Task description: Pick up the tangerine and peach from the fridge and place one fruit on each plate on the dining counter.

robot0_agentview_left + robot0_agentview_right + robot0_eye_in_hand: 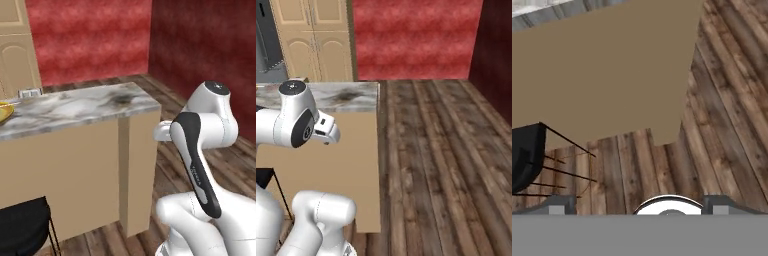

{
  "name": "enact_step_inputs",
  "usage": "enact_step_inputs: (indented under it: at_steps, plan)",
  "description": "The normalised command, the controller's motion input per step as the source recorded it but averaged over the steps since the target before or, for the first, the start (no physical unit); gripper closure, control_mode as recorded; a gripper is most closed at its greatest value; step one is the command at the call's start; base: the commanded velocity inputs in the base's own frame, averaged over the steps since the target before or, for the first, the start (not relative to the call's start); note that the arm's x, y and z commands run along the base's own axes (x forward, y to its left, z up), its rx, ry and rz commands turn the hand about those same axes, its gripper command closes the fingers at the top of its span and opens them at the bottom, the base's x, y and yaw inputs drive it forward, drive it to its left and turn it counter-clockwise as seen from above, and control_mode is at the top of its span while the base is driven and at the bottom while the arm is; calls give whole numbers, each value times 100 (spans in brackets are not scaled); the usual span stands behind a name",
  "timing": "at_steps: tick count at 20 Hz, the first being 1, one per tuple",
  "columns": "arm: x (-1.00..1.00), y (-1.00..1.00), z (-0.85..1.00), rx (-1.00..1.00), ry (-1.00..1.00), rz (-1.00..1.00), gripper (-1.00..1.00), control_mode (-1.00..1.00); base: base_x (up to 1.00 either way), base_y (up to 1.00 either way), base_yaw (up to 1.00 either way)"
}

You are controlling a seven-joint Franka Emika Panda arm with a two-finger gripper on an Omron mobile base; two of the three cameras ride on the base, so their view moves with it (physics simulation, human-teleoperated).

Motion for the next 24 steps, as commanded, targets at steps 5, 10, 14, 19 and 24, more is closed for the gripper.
enact_step_inputs:
  at_steps: [5, 10, 14, 19, 24]
  plan:
    - [0, 0, 0, 0, 0, 0, -100, 100, 43, -100, 8]
    - [0, 0, 0, 0, 0, 0, -100, 100, 74, -100, 15]
    - [0, 0, 0, 0, 0, 0, -100, 100, 100, -100, 35]
    - [0, 0, 0, 0, 0, 0, -100, 100, 100, -89, 50]
    - [0, 0, 0, 0, 0, 0, -100, 100, 100, -85, 56]
